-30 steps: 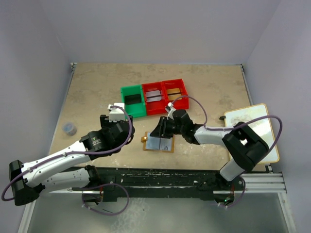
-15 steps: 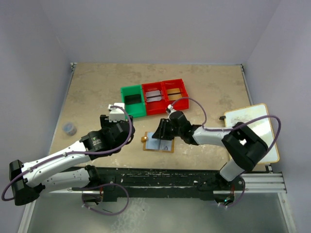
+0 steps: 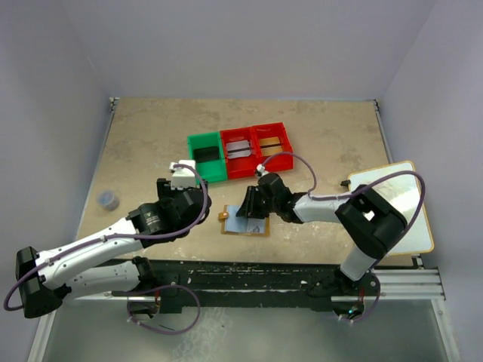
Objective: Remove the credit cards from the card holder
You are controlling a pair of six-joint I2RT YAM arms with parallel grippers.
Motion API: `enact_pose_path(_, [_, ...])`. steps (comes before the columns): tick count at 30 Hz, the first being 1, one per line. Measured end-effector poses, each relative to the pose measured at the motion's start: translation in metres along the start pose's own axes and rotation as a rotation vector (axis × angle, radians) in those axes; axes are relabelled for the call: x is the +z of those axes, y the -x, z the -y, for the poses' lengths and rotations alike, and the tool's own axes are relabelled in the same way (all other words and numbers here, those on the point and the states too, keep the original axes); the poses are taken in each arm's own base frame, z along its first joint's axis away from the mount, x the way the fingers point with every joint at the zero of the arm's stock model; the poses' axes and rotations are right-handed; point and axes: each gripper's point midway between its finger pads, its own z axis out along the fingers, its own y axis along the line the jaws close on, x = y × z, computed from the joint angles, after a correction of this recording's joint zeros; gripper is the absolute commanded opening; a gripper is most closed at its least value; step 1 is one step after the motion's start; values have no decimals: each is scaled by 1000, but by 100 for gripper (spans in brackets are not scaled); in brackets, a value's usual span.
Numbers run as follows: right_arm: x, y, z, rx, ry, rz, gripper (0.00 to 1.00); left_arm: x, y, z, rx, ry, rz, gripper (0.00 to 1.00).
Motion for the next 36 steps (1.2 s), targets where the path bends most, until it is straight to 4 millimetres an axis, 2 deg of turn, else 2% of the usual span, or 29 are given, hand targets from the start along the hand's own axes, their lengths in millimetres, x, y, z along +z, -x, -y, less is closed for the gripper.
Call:
enact_pose_path(3, [4, 2, -1, -13, -16, 0, 26, 1, -1, 1, 5, 1, -4, 78])
enact_pose_path(10, [4, 4, 4, -87, -134, 2, 25, 5, -8, 4, 35, 10, -25, 78])
enact_pose_path(13, [9, 4, 0, -155, -185, 9, 22, 6, -12, 4, 52, 15, -38, 78])
enact_pose_path(19, [14, 2, -14, -270, -334, 39, 23, 6, -12, 1, 62, 29, -43, 78])
enact_pose_path(23, [4, -4, -22, -303, -348, 30, 23, 2, -2, -7, 30, 57, -11, 77])
enact_pose_path(27, [2, 4, -35, -301, -310, 53, 24, -9, 15, -23, -61, 64, 52, 77])
enact_pose_path(31, [12, -1, -38, -297, -281, 28, 23, -24, 37, -41, -190, 57, 135, 78])
enact_pose_path(33, [24, -7, -32, -302, -298, 1, 23, -28, 42, -48, -231, 56, 162, 78])
enact_pose_path(36, [36, -6, -43, -298, -270, 5, 22, -31, 46, -53, -264, 58, 183, 78])
